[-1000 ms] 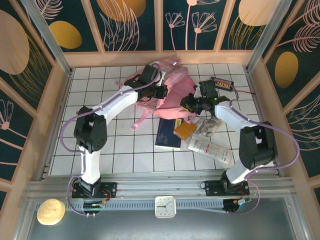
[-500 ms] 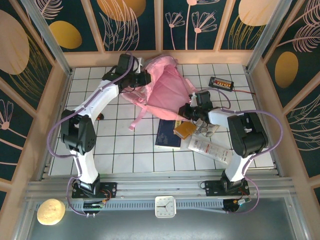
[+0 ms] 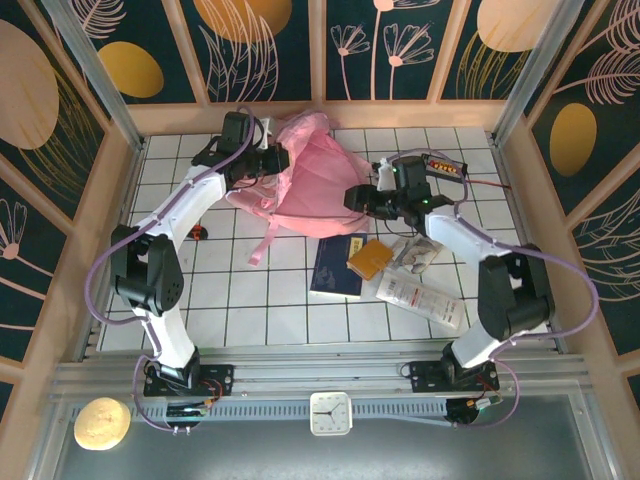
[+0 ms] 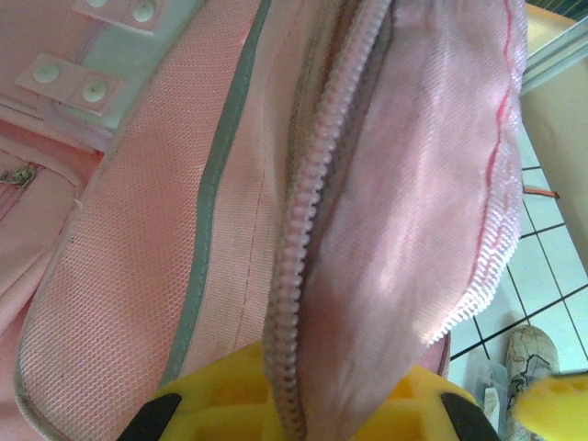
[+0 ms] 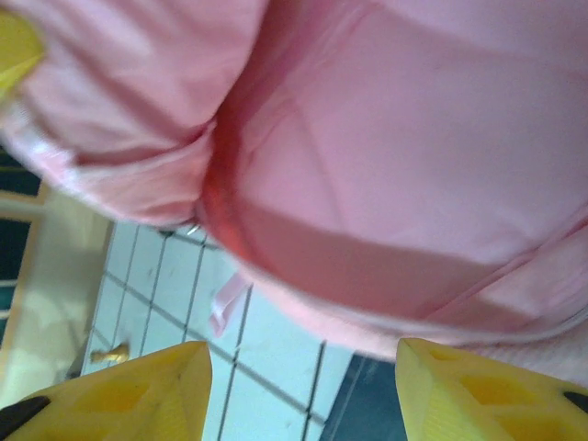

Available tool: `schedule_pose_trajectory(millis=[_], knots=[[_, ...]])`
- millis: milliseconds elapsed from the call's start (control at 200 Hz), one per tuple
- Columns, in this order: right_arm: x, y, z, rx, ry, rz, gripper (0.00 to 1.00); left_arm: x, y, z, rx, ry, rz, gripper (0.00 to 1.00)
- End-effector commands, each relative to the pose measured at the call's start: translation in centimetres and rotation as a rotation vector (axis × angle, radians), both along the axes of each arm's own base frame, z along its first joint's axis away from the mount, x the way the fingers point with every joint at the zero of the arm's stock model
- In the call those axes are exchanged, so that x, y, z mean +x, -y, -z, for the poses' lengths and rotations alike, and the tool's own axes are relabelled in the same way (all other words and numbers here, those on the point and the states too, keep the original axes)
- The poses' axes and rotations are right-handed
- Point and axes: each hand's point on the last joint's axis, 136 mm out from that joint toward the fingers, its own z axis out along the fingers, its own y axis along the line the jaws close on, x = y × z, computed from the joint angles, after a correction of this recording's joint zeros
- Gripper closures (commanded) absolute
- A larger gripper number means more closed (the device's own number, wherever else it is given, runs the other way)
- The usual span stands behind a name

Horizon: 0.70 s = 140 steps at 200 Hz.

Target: Pack the student bag

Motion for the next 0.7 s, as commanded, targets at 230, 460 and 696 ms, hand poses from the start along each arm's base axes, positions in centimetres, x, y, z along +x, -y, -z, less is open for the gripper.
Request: schedule_pose_trajectory(millis=[230,460,696], knots=[[-13.7,-1.3,7.7,-0.179,-0.315,-0.191,0.44,0.3,-0.2,-0.5,-0.019,0.086,0.027,0.83],[-15.0,0.2,11.3,-0.266,-0.394,-0.163,0.43,-5.1,-1.0,0.2,-0.076,0.018,0.033,0.01],[-14.6,1.3,13.8,-0.281,-0.444,-0.116,0.43,-13.7,1.8,3.9,-0.151,-0.111,0.128,0.01]])
